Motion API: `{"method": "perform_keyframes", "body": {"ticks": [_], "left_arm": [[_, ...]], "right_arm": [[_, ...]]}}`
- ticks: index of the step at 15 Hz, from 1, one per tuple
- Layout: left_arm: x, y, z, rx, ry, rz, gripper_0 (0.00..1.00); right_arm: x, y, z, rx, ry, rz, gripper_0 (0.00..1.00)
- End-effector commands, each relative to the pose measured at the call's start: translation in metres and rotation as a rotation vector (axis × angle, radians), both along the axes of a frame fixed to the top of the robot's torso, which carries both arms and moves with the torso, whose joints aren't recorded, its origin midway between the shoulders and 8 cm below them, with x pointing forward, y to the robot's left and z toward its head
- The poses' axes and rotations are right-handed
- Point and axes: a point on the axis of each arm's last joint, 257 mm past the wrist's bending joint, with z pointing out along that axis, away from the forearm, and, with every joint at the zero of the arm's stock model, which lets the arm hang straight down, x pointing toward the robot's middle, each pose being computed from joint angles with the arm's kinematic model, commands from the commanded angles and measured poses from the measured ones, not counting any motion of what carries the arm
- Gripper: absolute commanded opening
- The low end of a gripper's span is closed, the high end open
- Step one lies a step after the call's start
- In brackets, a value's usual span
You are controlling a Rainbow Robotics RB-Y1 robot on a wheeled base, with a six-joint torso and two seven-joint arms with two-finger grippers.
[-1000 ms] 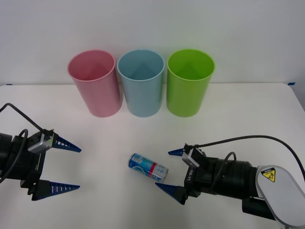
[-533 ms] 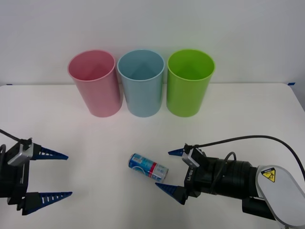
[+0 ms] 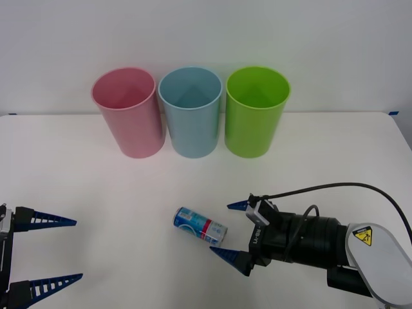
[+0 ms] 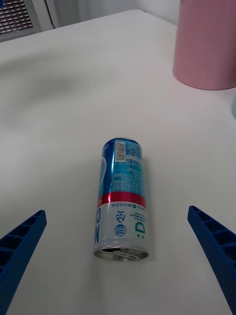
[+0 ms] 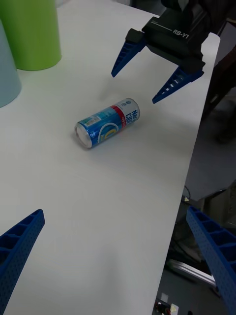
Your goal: Put cans in the blue bin and PET bottles in the pink bin and trash in the green bin.
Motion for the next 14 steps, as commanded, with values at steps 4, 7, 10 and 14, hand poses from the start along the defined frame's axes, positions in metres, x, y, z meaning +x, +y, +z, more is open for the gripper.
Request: {"method": "perform_keyframes", "body": {"ticks": [4,7,10,14], "left_arm": [[-0.013,0.004,0.011,-0.012,-0.085,0.01,1.0],[-0.019,0.014,0.011,0.013,-0.115,0.027,1.0],[-0.023,0.027,0.01,0.037,-0.133,0.067,1.0],[-0.014,0.045,0.013,0.052,-0.158,0.146,1.0]], "right_arm": [[0.0,0.0,0.0,0.0,0.0,0.0,1.0],[0.0,0.0,0.0,0.0,0.0,0.0,1.0],[0.0,0.0,0.0,0.0,0.0,0.0,1.0],[0.0,0.0,0.0,0.0,0.0,0.0,1.0]]}}
